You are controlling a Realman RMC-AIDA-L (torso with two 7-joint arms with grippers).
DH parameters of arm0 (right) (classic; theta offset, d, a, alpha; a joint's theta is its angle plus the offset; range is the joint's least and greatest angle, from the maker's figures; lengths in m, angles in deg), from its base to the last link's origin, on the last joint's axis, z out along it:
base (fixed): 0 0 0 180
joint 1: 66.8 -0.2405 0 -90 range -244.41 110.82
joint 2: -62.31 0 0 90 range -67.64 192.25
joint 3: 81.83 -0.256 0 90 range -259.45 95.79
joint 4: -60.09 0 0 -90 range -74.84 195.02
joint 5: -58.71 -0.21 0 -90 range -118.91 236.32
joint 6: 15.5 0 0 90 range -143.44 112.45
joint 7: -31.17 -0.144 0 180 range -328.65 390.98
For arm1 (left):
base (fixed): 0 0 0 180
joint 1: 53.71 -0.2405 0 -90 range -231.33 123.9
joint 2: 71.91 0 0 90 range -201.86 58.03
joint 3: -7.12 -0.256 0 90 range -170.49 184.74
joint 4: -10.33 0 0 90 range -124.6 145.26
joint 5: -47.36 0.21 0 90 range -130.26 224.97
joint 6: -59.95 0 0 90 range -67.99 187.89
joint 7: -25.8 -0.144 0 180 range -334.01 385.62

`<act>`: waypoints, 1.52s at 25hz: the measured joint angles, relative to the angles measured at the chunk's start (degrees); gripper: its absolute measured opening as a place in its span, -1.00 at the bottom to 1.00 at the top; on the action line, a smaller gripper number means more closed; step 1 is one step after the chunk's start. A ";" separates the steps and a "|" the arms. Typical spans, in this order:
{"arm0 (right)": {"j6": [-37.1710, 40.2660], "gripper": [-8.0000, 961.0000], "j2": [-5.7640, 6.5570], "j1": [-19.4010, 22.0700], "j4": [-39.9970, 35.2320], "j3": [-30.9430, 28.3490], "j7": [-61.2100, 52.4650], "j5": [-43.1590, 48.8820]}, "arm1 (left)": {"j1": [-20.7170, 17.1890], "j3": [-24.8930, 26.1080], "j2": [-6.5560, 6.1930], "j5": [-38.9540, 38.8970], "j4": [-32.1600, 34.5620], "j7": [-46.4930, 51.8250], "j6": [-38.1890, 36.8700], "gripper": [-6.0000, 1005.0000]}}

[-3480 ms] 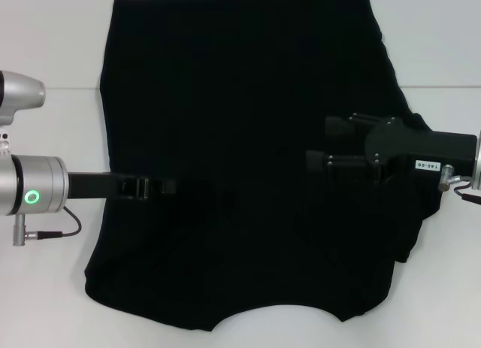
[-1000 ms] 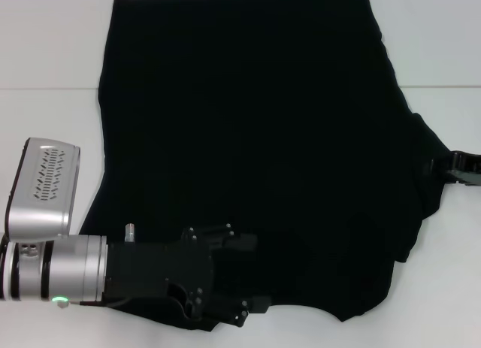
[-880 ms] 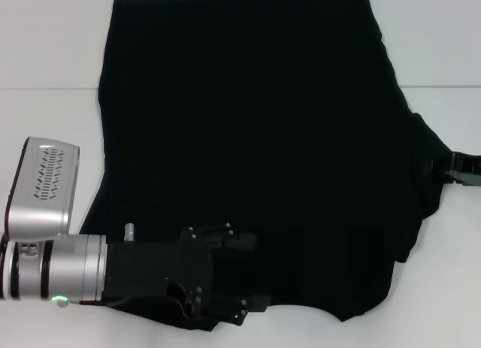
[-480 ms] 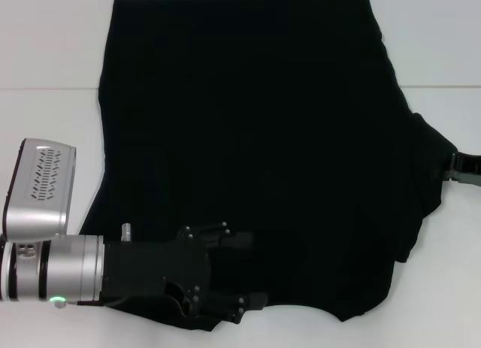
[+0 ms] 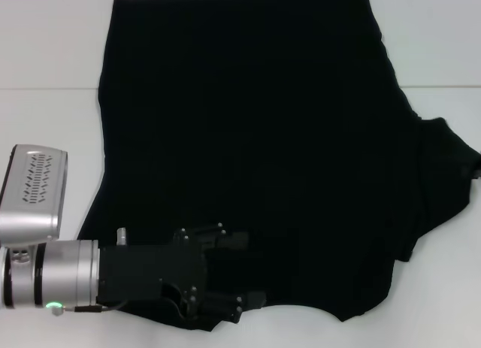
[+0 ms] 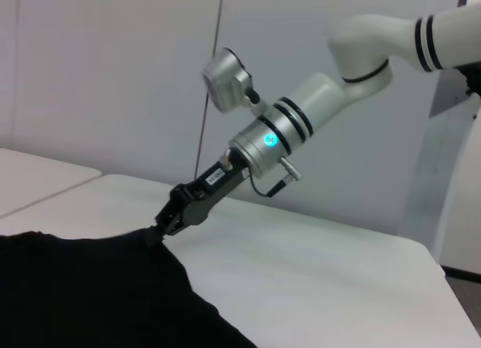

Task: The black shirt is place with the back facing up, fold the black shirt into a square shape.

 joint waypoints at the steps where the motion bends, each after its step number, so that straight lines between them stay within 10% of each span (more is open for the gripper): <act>1: 0.32 -0.97 0.25 0.29 -0.22 -0.32 0.27 -0.08 | -0.08 0.23 0.02 -0.02 -0.02 0.02 -0.09 0.86; 38: 0.66 -0.97 1.60 2.53 -3.16 -1.48 1.98 -0.09 | -0.35 0.72 0.15 -0.01 0.36 3.12 -1.87 0.86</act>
